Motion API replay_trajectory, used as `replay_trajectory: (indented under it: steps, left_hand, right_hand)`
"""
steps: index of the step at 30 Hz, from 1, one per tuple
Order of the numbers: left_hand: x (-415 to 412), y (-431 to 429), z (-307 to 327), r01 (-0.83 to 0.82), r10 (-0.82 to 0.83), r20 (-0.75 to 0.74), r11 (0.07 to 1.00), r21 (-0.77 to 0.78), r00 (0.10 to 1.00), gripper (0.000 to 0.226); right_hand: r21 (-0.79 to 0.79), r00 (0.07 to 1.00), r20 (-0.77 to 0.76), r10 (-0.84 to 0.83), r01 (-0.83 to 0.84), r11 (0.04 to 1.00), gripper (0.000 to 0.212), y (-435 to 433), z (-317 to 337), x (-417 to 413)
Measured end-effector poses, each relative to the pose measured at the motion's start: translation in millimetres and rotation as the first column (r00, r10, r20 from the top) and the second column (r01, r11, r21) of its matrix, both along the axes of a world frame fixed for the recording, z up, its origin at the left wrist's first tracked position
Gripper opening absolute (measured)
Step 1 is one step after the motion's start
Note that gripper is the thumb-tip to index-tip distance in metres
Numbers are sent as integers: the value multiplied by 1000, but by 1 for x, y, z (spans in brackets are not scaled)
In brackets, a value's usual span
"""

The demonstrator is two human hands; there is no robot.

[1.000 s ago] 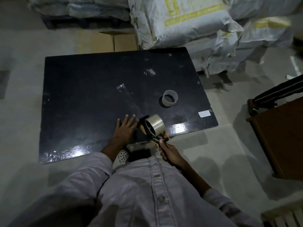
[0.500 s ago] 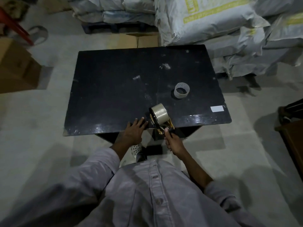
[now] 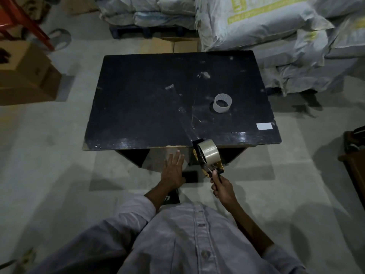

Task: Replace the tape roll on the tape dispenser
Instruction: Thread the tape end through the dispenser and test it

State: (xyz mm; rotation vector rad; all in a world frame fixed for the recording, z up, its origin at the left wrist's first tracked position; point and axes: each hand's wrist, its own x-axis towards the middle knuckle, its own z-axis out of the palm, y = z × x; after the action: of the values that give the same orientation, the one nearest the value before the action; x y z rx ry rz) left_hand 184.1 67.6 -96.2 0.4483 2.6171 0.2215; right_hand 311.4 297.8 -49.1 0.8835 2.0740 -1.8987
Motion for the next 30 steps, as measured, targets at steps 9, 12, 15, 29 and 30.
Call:
replay_trajectory:
  steps: [9,12,15,29,30]
  left_hand:
    - [14,12,9,-27,26,33,999,28,999,111]
    - [18,18,12,-19,17,51,999,34,999,111]
    - [20,18,12,-18,16,59,999,31,998,111]
    - [21,-4,11,-46,47,38,999,-22,998,108]
    - [20,-6,12,-46,46,36,999,-23,998,108]
  right_hand:
    - [21,999,9,54,-54,998,66,5,9,5]
    - [17,999,3,52,-52,998,64,6,13,6]
    - [21,998,9,62,-62,998,64,5,15,5]
    - [-8,995,78,61,-60,998,67,0,12,6]
    - [-8,995,79,61,-60,998,68,-1,13,5]
